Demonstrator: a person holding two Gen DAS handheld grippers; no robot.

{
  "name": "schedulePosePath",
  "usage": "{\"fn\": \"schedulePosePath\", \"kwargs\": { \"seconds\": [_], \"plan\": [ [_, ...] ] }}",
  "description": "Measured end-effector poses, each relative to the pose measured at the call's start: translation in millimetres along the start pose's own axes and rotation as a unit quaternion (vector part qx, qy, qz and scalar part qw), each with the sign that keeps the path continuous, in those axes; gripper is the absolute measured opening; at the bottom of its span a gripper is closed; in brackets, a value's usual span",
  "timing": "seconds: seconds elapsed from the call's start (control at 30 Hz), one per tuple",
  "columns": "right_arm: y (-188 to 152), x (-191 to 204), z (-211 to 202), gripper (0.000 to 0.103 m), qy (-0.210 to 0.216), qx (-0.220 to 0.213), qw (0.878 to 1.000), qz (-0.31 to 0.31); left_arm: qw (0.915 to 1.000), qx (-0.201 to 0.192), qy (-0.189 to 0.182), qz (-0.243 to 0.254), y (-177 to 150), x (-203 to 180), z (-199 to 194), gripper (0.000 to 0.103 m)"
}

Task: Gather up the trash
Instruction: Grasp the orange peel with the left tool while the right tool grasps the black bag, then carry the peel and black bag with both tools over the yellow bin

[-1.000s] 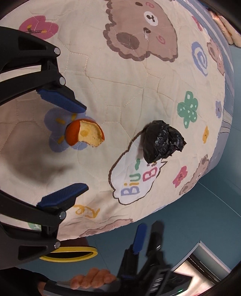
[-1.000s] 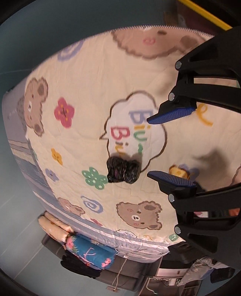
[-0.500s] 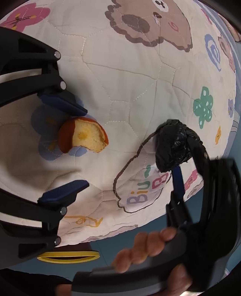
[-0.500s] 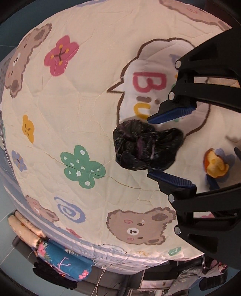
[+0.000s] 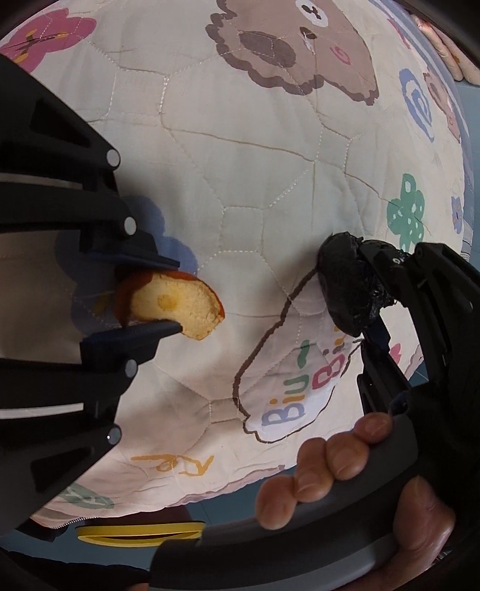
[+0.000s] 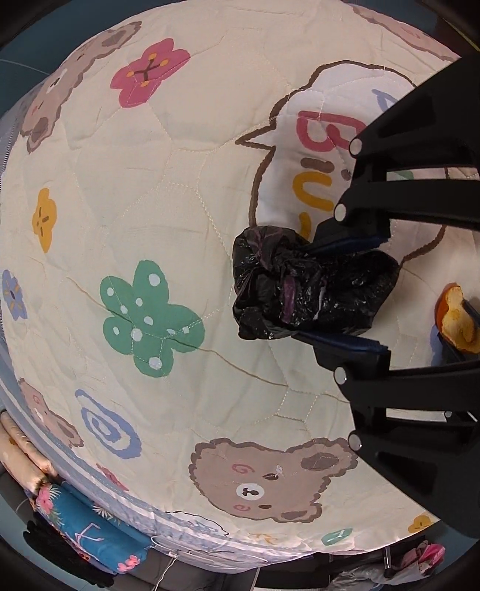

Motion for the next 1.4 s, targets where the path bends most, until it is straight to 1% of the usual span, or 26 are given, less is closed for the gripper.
{"fn": "schedulePosePath", "kwargs": {
  "seconds": [0.13,0.3,0.57,0.6,0.67,0.77,0.9,0.97,1.0,1.07,1.1,1.13,1.4],
  "plan": [
    [-5,2,-3,0.03,0.0,-0.002,1.0,-0.001,0.9999,-0.006,0.009,0.012,-2,-2,-9,0.019],
    [-13,1,-19,0.029,0.024,-0.005,1.0,0.011,0.9995,-0.01,0.01,0.028,-1,-11,-23,0.016],
    [-24,-6,-74,0.029,0.035,-0.039,0.999,0.015,0.9983,-0.019,0.016,0.052,-6,-19,-56,0.016],
    [-28,-11,-86,0.029,0.034,-0.046,0.998,0.019,0.9982,-0.021,0.017,0.053,-6,-19,-59,0.016],
    [-33,-15,-97,0.029,0.03,-0.049,0.998,0.022,0.9982,-0.025,0.016,0.052,-6,-18,-66,0.016],
    [-44,-24,-120,0.029,0.018,-0.06,0.998,0.022,0.9979,-0.032,0.017,0.053,-6,-27,-76,0.016],
    [-65,-43,-154,0.029,0.012,-0.076,0.996,0.033,0.9971,-0.041,0.017,0.061,-6,-40,-88,0.016],
    [-73,-50,-164,0.029,0.008,-0.082,0.996,0.036,0.9966,-0.045,0.017,0.067,-6,-48,-93,0.016],
    [-82,-60,-178,0.029,0.0,-0.089,0.995,0.042,0.9963,-0.047,0.016,0.07,-6,-52,-96,0.016],
    [-90,-67,-186,0.029,0.0,-0.096,0.994,0.049,0.9957,-0.051,0.015,0.076,-7,-62,-102,0.016],
    [-101,-78,-197,0.029,0.002,-0.102,0.993,0.056,0.9954,-0.052,0.015,0.079,-8,-66,-104,0.016],
    [-104,-82,-200,0.029,0.0,-0.104,0.993,0.058,0.9952,-0.052,0.015,0.081,-8,-70,-106,0.016],
    [-145,-137,-239,0.029,-0.017,-0.112,0.989,0.093,0.9944,-0.036,0.007,0.099,-10,-108,-105,0.016]
  ]
}}
Point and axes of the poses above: each gripper's, at about its wrist camera, not at the fingertips, and z roughly the way its jaws point, x to its left, y to its top, the point moved 1 cm from there along z, roughly the way its jaws point, and after that the axes turned 6 degrees about -x, right-handed, at the moved point
